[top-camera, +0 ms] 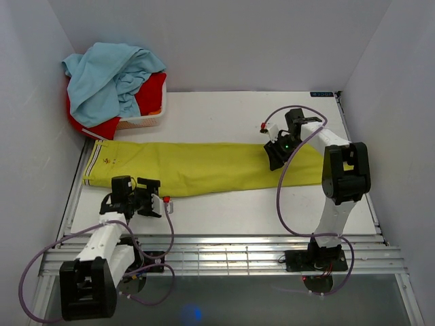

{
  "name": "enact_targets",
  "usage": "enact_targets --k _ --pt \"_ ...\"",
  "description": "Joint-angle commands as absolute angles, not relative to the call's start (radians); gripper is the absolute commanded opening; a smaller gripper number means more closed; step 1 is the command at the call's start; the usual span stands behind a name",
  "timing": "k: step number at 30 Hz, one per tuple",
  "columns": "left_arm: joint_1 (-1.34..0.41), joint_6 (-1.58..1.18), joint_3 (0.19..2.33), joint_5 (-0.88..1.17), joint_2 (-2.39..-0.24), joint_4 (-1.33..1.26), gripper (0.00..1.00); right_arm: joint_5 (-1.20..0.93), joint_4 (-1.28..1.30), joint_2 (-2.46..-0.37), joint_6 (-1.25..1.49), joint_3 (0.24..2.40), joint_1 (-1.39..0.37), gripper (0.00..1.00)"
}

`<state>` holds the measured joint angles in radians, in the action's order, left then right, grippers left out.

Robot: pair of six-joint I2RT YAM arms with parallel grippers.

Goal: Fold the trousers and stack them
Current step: Fold the trousers

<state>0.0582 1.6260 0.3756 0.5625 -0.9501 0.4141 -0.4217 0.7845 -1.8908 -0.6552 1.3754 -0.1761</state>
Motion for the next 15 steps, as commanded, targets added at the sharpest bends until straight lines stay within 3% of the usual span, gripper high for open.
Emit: enact_targets --k 1,5,8,10,15 --pt "0.055 1.743 0.240 0.540 -0.842 0.129 0.94 -0.348 0.710 -1.925 -0.608 1.385 -0.190 0.54" --pt "0.054 1.701 0.215 0.522 -0.857 -0.063 0.88 -0.302 0.698 -1.979 -0.604 1.407 -0.190 0.50" --pt "0.055 1.556 0.392 0.515 -0.983 0.068 0.65 -0.282 0.696 -1.999 -0.614 1.413 -0.192 0.48" --pt "0.063 1.494 0.536 0.598 -1.108 0.301 0.38 -0.272 0.690 -2.000 -0.615 1.413 -0.192 0.47" --pt "0.091 1.492 0.902 0.764 -1.336 0.680 0.20 -0.213 0.680 -2.006 -0.618 1.427 -0.192 0.41"
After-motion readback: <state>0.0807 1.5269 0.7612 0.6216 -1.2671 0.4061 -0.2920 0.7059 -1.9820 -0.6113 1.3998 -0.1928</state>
